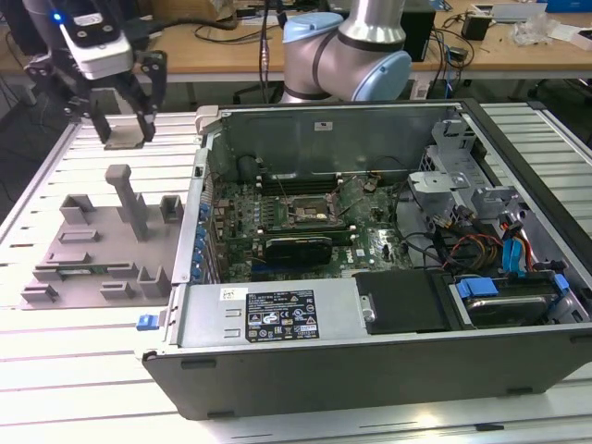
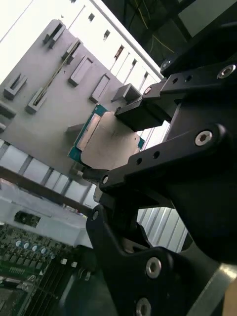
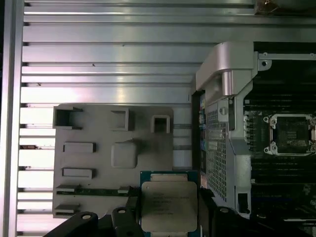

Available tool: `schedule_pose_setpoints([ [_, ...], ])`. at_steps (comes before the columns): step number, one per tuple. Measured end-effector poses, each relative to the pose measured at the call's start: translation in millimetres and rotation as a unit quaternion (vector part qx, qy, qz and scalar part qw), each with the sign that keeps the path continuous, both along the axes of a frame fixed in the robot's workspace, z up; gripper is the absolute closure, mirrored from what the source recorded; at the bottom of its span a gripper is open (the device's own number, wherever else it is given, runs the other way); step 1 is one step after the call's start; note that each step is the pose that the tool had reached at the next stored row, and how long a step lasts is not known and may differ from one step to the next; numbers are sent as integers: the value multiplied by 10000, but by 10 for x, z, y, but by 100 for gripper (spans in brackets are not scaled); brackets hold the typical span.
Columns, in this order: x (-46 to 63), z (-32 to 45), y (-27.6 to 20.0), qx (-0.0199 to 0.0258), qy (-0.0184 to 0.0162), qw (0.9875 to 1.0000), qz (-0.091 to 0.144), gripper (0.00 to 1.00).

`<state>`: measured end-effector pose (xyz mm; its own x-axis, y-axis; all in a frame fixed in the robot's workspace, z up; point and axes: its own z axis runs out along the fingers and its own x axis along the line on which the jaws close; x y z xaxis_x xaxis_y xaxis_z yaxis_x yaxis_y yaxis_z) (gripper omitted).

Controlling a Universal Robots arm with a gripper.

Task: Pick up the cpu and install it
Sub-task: 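Pick up the cpu and move it towards the insertion slot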

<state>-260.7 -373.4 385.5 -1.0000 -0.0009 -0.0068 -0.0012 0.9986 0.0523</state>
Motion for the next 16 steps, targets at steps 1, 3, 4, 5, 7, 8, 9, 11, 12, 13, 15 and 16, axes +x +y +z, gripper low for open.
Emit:
schedule_pose_setpoints([
  [1, 48, 0, -1, 0, 0, 10000, 1, 45],
  [3, 140, 0, 0, 0, 1, 10000, -1, 45],
  [4, 179, 0, 0, 0, 0, 10000, 0, 45],
  [5, 253, 0, -1, 0, 1, 10000, 1, 45],
  [7, 332, 1, -1, 0, 2, 10000, 0, 45],
  [8, 376, 1, -1, -1, 2, 10000, 0, 45],
  [9, 422, 0, -1, 0, 1, 10000, 0, 45],
  [11, 608, 1, -1, 0, 3, 10000, 0, 45],
  [12, 661, 1, -2, 0, 3, 10000, 1, 45],
  [13, 702, 0, -2, 0, 3, 10000, 0, 45],
  [15, 790, 0, -2, 0, 3, 10000, 0, 45],
  [16, 861, 0, -2, 0, 4, 10000, 0, 45],
])
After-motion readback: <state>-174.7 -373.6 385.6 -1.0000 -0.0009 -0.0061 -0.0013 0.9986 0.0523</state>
